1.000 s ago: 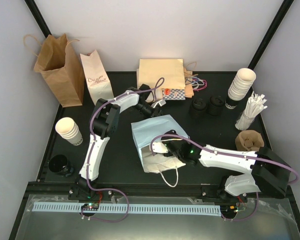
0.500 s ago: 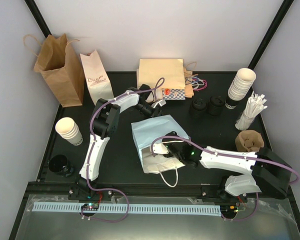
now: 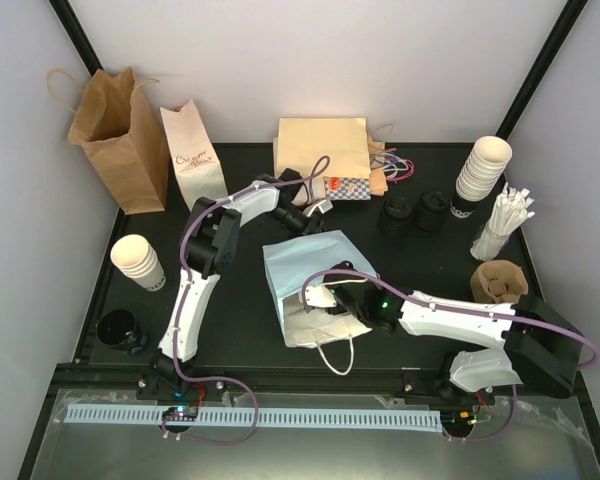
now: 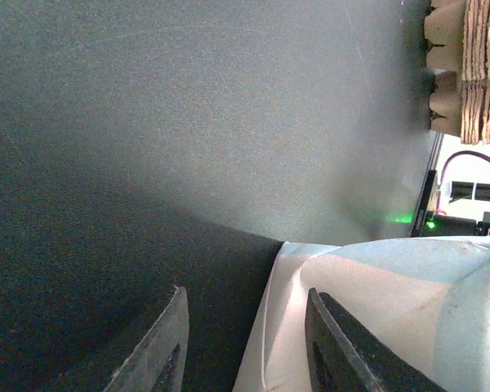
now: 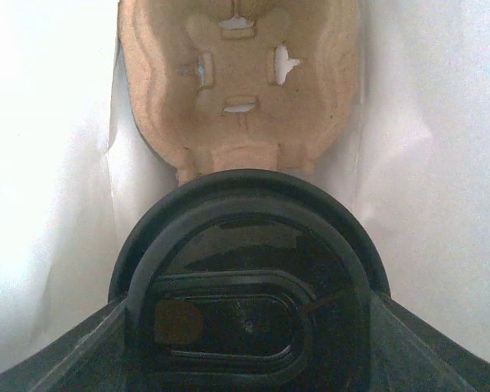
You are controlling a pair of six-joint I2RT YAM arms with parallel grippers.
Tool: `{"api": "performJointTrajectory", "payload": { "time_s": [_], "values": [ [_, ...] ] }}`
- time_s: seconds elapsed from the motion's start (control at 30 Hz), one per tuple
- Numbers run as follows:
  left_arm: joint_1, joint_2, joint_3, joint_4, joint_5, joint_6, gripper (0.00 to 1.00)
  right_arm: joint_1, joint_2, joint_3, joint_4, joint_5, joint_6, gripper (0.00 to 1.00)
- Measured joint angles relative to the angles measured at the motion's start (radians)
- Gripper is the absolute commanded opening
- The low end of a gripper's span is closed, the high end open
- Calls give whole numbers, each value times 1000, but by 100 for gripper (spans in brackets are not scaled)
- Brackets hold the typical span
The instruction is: Pack the takeout coffee
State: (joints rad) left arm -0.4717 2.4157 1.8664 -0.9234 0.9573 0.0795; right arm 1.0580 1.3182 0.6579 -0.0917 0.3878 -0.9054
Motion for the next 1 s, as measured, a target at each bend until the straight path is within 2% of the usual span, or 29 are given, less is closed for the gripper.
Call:
{"api": "performJointTrajectory", "payload": {
  "time_s": [0.47, 0.83, 1.0],
  "values": [
    [0, 0, 0, 1, -3, 0, 42, 7, 18, -6, 29, 25, -6, 36],
    [-1, 0, 10, 3, -8, 0, 42, 19, 18, -60, 123, 66, -43, 34],
    [-1, 0, 10, 4, -9, 0, 42, 19, 19, -45, 94, 69, -39, 33]
  ]
}}
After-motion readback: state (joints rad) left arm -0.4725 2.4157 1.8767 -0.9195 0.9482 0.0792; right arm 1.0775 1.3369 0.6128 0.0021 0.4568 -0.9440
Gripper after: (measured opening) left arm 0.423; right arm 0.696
